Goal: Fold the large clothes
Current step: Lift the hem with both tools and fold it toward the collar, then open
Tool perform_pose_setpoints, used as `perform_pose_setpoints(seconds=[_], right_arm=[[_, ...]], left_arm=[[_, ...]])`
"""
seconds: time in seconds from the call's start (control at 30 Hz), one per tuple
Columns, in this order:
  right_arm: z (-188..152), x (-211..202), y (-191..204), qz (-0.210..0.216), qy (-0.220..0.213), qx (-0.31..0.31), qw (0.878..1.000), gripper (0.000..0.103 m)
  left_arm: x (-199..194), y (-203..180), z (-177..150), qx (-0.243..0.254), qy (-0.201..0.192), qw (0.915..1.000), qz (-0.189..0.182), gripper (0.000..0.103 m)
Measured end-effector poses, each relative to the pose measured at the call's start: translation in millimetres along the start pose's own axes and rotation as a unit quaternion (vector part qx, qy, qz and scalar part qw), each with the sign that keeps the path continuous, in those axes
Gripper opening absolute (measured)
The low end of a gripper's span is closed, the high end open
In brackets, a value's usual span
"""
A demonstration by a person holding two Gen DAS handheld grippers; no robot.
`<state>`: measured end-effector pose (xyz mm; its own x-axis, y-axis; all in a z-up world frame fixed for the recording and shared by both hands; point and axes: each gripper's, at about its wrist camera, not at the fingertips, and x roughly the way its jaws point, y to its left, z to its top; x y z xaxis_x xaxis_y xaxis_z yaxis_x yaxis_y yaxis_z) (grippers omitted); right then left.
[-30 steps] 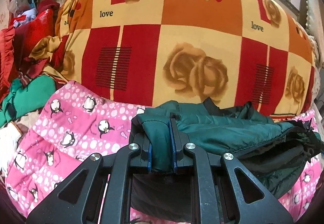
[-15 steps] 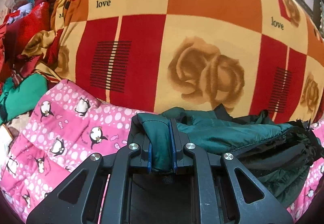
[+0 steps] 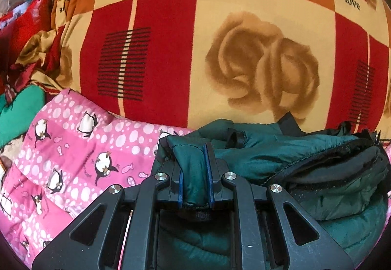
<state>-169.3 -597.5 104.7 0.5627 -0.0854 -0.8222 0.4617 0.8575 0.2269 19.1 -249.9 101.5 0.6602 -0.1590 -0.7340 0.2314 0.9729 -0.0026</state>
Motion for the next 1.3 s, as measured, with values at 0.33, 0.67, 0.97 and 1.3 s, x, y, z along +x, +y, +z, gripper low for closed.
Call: perform_pose_setpoints(seconds=[0.33, 0.67, 0.97, 1.3], right_arm=[[0, 3, -1, 0.002, 0.003, 0.009, 1.000, 0.022], [0, 5, 2, -0.003, 0.003, 0.008, 1.000, 0.023], [14, -26, 2, 0.032, -0.016, 0.037, 0.999, 0.054], [20, -59, 43, 0.029, -0.060, -0.017, 0.998, 0.095]], left_arm=[[4, -4, -4, 0.011, -0.006, 0.9999, 0.011, 0.014], [4, -3, -4, 0.010, -0.002, 0.9999, 0.005, 0.015], [-30, 29, 7, -0.045, -0.006, 0.9962, -0.074, 0.076], [-40, 19, 11, -0.039, -0.032, 0.9966, -0.064, 0.085]])
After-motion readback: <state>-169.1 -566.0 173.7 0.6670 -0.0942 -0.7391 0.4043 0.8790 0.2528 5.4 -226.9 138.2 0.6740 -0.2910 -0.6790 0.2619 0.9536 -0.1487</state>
